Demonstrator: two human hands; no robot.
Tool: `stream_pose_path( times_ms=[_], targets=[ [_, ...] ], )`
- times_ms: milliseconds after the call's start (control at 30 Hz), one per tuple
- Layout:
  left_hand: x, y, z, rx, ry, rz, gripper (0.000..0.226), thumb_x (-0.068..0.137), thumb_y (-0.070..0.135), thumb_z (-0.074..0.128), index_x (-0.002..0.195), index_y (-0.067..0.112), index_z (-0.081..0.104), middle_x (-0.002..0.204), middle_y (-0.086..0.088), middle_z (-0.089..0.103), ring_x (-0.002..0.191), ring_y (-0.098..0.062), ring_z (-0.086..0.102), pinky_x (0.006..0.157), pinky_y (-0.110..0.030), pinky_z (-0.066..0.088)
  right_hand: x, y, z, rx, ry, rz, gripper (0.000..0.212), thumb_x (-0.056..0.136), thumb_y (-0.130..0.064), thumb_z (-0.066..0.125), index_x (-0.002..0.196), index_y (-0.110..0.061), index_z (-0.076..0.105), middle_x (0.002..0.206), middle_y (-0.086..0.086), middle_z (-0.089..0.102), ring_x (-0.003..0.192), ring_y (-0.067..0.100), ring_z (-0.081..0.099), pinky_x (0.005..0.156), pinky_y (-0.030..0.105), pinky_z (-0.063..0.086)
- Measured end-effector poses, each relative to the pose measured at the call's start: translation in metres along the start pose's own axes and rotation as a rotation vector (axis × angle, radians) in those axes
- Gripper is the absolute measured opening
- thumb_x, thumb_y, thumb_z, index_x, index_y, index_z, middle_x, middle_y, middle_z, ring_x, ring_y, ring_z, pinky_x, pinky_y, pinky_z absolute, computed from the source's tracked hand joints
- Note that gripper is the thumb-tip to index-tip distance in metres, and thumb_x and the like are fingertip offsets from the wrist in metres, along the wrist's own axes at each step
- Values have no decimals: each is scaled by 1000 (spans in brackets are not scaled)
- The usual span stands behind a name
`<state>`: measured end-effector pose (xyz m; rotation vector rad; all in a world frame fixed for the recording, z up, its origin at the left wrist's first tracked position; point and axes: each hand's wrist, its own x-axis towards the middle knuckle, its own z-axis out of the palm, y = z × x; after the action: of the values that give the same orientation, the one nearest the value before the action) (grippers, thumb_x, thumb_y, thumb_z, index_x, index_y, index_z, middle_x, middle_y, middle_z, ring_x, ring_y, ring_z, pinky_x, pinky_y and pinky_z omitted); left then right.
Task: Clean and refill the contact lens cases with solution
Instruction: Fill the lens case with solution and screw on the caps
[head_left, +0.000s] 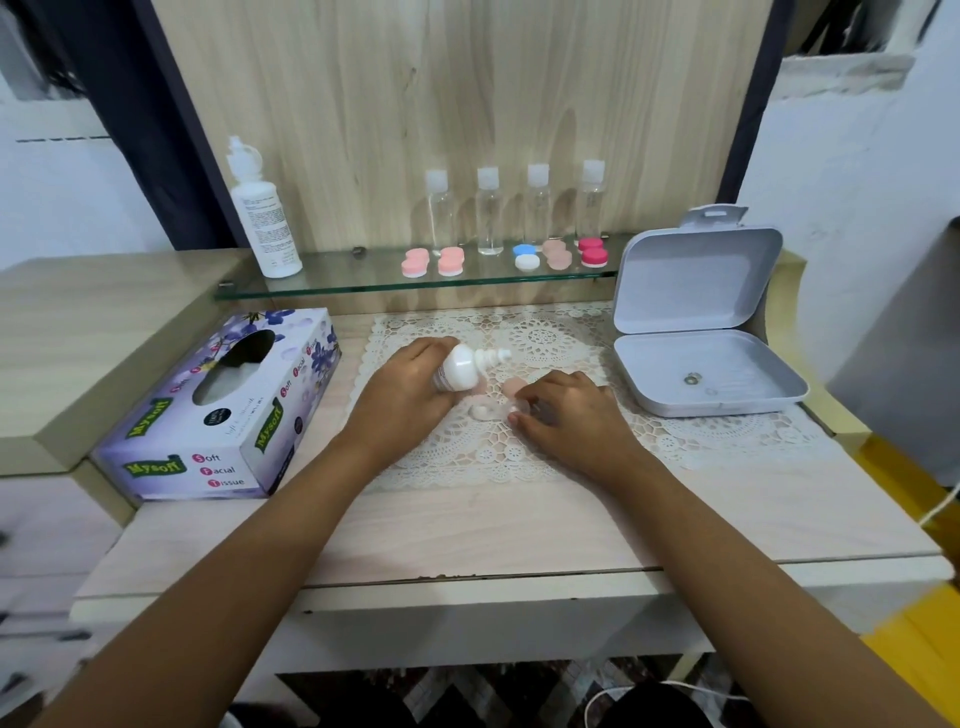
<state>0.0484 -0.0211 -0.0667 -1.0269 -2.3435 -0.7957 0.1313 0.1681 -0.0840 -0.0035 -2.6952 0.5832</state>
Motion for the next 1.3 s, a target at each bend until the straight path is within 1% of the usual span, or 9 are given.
stream_pose_path(
  times_ms=[300,567,800,867,967,1033,1167,1233,1300],
  targets=[
    [5,-8,-8,-341,200,-472,51,76,21,76,122,14,54,108,10,56,98,-9,54,80,-23,39,1,0,0,8,4,-7,29,86,-42,57,109,-26,64,108,-8,61,109,18,48,90,35,36],
    [6,-25,-7,-384,327,-678,51,77,25,75,119,10,51,106,5,55,95,-13,53,79,-26,39,1,0,0,4,8,-11,29,86,-42,56,109,-26,64,108,-8,61,108,18,48,89,36,36],
    [6,-28,-5,-354,281,-680,57,74,31,77,120,13,50,116,-4,60,97,-16,54,82,-30,42,0,0,0,7,11,-16,28,87,-42,56,108,-25,64,108,-8,61,108,18,48,90,36,36],
    [6,-28,-6,-357,234,-658,72,68,43,78,127,17,44,123,-3,56,106,-18,54,91,-37,45,0,0,0,4,12,-17,28,87,-42,56,108,-25,64,108,-7,61,108,18,48,90,36,36],
    [6,-20,-11,-282,260,-620,96,67,50,76,143,18,26,139,-9,39,127,-25,39,106,-44,35,0,0,0,-5,13,-20,28,87,-42,56,108,-26,64,108,-7,61,108,18,48,89,35,36],
    [3,-7,-14,-87,377,-518,89,75,42,73,144,11,25,139,-15,35,128,-28,34,105,-40,31,0,0,0,-6,17,-22,28,87,-42,57,108,-25,64,108,-7,61,108,18,49,90,36,37],
    [-3,20,-13,192,526,-263,56,81,38,66,125,10,46,118,-17,48,106,-30,44,89,-37,36,0,0,1,-5,9,-12,29,87,-42,56,110,-26,63,110,-8,60,108,17,47,89,35,33],
    [-1,21,-9,115,381,-181,39,85,28,61,118,10,52,111,-12,52,102,-27,48,87,-37,39,0,0,1,-6,7,-10,30,87,-43,56,111,-26,63,111,-9,60,109,16,47,88,34,32],
    [2,20,-6,-29,119,-154,30,91,18,55,120,10,54,114,-6,52,104,-19,49,91,-33,41,-1,0,1,-7,10,-14,30,87,-43,56,111,-26,63,111,-9,60,108,16,47,87,34,32]
  ],
)
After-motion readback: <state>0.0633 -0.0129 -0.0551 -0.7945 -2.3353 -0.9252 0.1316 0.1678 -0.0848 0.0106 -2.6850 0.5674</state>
